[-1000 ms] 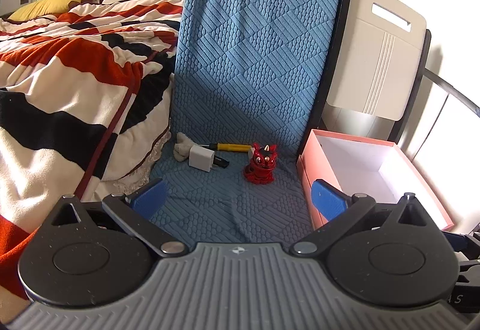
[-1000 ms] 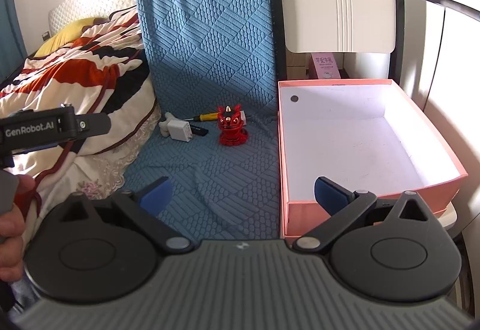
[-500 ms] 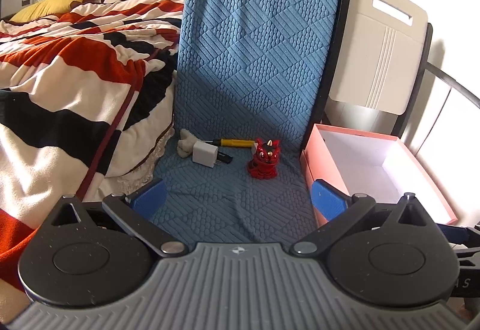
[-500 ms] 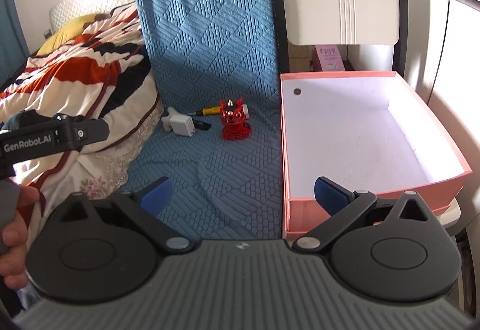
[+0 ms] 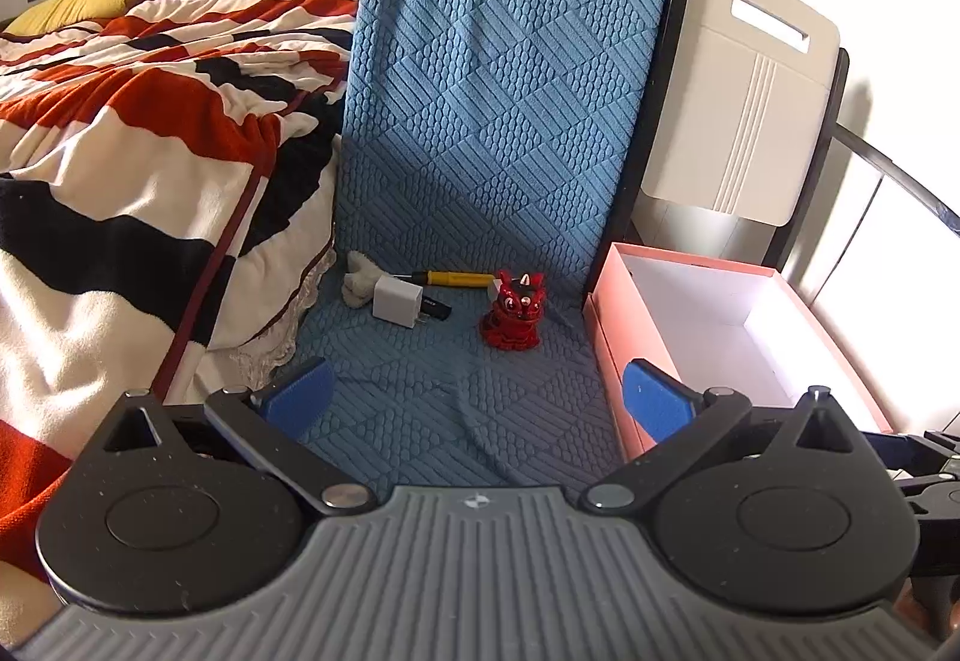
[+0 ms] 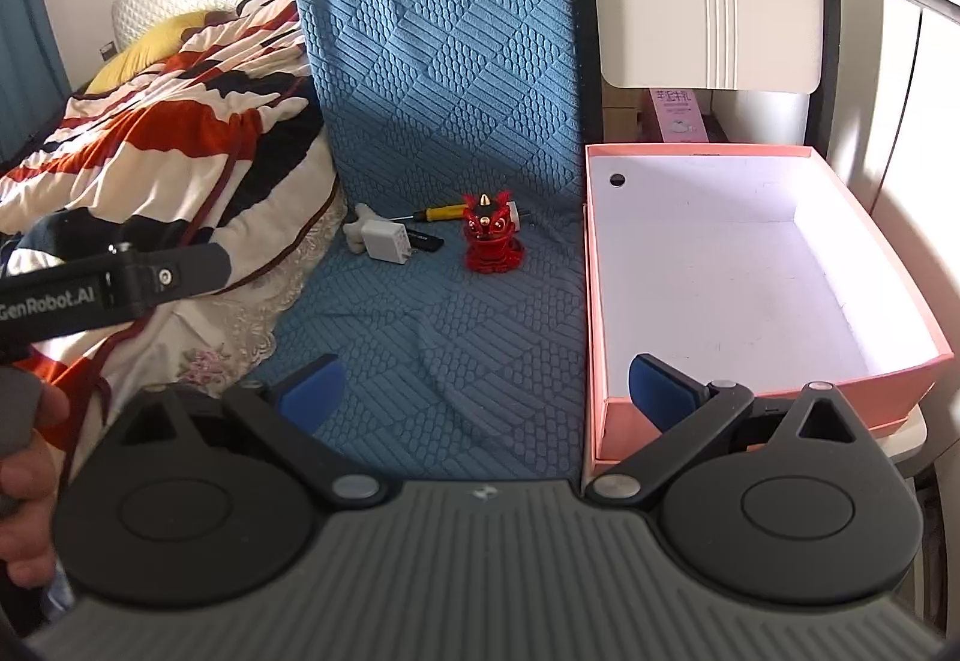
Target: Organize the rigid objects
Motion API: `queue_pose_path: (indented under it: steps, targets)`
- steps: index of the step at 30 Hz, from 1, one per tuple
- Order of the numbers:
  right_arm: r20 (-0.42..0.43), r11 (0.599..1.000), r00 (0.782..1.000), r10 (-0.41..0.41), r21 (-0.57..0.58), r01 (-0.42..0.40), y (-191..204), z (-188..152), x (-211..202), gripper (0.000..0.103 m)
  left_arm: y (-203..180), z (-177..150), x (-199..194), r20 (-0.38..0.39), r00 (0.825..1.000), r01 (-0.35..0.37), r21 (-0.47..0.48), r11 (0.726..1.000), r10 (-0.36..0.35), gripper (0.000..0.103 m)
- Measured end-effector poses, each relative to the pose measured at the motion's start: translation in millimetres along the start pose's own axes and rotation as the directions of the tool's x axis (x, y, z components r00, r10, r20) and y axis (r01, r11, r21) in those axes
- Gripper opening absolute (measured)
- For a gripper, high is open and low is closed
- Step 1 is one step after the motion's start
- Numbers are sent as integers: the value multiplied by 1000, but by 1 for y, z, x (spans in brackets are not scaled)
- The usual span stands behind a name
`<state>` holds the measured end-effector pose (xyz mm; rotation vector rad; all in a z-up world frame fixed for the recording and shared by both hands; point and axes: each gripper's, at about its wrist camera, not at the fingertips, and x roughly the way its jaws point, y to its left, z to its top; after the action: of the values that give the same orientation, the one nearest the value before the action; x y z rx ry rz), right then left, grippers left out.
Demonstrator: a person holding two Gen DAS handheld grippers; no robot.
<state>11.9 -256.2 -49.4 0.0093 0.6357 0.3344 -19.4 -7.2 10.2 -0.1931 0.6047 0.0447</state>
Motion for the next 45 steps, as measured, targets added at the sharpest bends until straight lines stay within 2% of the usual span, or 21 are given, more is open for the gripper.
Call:
queue_pose_path:
  steps: [8, 28, 38, 45]
  targets:
    - [-10, 1000, 1000, 4, 21, -4, -4, -4, 4, 103, 7, -5, 6, -3, 1000, -15, -3, 1000, 15, 103]
    - [-16, 999, 1000, 7, 48, -6, -10, -9, 23, 103, 10, -8, 37, -43, 999, 14, 30, 999, -13, 103]
    - [-17, 998, 1000, 7, 58, -6, -10, -13, 63, 103, 22, -6, 86, -41, 998, 50, 8, 999, -49, 103]
    - [-9, 998, 1000, 3, 58, -3, -10, -13, 94, 102, 22, -6, 128, -33, 998, 59, 32, 998, -58, 103]
